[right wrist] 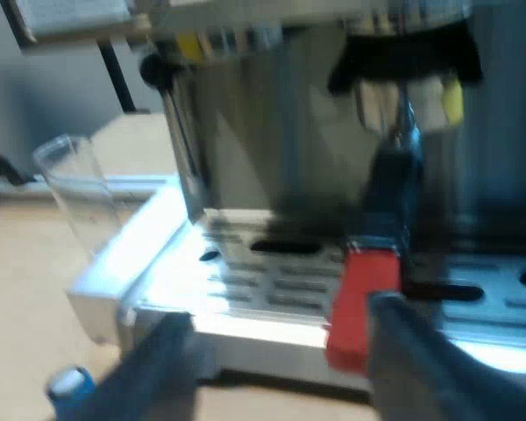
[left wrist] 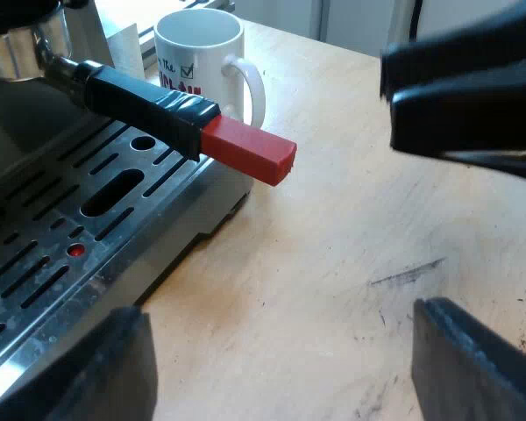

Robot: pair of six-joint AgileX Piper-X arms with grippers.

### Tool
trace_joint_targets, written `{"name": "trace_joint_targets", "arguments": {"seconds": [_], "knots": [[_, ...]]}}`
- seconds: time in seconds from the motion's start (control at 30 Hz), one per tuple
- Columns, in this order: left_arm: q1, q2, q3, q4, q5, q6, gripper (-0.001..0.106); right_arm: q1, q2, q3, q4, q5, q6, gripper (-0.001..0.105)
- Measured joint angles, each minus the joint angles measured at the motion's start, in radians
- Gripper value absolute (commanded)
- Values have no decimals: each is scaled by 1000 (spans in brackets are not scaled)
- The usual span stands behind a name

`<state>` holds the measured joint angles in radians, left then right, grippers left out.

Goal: Grind coffee beans and then tamp

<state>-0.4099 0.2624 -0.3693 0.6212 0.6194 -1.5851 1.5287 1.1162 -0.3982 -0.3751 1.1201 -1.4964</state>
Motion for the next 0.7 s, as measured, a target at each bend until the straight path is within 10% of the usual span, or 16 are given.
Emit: {"name": "trace_joint_targets", "arguments": {"seconds": [0.33, 0.7], "knots": [[0, 0, 0, 0, 0, 0, 64, -24, 0, -129, 175, -11, -32, 62], [0, 0, 0, 12, 0, 0, 64, -255, 0, -296, 638, -274, 209, 62]]}}
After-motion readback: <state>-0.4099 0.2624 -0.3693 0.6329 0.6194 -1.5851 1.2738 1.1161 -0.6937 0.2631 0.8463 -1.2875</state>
